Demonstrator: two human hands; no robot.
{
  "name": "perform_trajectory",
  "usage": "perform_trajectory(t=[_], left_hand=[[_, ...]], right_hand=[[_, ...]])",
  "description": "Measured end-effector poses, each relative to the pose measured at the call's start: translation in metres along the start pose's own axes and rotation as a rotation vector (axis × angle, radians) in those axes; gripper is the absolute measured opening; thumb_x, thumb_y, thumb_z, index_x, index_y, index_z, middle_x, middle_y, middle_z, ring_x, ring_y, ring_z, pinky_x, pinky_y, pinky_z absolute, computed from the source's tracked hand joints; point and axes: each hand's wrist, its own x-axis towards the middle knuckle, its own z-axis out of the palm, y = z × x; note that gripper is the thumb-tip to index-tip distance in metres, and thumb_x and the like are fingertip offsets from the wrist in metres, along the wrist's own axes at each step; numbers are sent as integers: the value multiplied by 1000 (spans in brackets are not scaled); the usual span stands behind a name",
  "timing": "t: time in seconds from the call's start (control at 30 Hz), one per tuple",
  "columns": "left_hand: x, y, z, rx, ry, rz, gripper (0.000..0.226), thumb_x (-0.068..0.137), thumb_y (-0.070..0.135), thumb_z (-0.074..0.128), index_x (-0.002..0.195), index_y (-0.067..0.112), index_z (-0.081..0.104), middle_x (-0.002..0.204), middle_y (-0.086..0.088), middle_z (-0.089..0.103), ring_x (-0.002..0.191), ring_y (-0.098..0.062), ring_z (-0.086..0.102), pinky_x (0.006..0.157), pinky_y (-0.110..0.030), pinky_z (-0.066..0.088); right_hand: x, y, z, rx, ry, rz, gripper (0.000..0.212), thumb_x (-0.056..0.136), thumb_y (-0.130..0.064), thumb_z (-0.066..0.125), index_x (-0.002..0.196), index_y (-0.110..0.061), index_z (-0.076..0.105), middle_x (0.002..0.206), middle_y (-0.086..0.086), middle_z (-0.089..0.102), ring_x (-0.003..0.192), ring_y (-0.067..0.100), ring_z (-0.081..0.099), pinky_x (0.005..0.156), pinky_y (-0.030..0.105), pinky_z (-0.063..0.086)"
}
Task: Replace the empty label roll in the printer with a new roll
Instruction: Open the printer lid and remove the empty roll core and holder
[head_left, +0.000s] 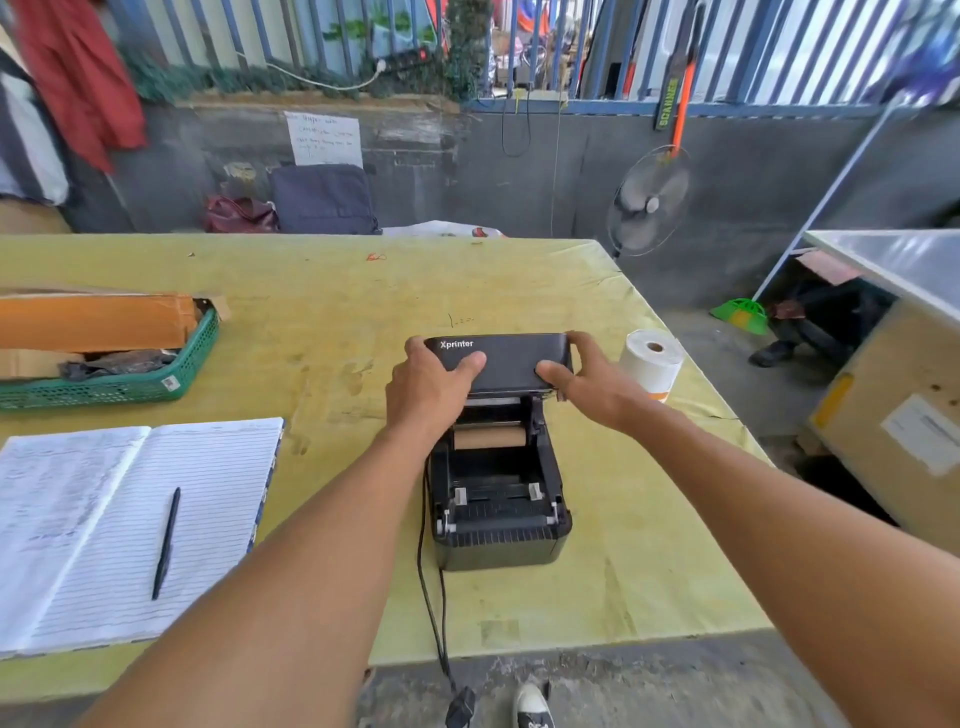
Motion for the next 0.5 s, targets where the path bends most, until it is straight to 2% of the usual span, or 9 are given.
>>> perform_trajectory(t=[0.1, 0.17, 0.27, 0.37, 0.5], left_hand=[[25, 3, 4, -32, 17, -19, 55, 89, 56, 50, 123, 12, 52, 115, -9, 64, 100, -32, 60, 81, -38, 48], [39, 4, 7, -54, 24, -34, 51, 93, 53, 43, 116, 9, 56, 111, -11, 64, 95, -32, 59, 76, -38, 45], [56, 7, 9, -63, 46, -47, 52, 95, 52, 38, 108, 6, 59, 105, -12, 64, 89, -31, 58, 69, -36, 39], [70, 12, 11, -68, 59, -70, 53, 95, 54, 38, 101, 6, 60, 98, -11, 64, 83, -28, 56, 64, -34, 36], [85, 15, 14, -78, 44, -92, 56, 95, 58, 37, 98, 8, 62, 96, -10, 65, 81, -27, 56, 64, -33, 36]], right_hand=[[28, -11, -11, 20, -11, -13, 59, 99, -49, 47, 150, -22, 31, 143, 9, 53, 121, 30, 53, 96, 39, 41], [49, -17, -15, 27, -17, 9, 59, 98, -53, 44, 148, -23, 37, 140, 9, 55, 110, 26, 54, 89, 38, 43], [71, -25, -19, 27, -48, 73, 60, 98, -58, 40, 147, -22, 39, 134, 9, 55, 113, 33, 55, 84, 41, 48], [87, -29, -20, 42, -44, 99, 59, 98, -59, 36, 142, -22, 45, 124, 8, 56, 108, 32, 55, 84, 45, 52], [105, -29, -13, 102, -18, 130, 59, 100, -58, 33, 141, -19, 47, 127, 9, 56, 108, 31, 53, 83, 43, 48]])
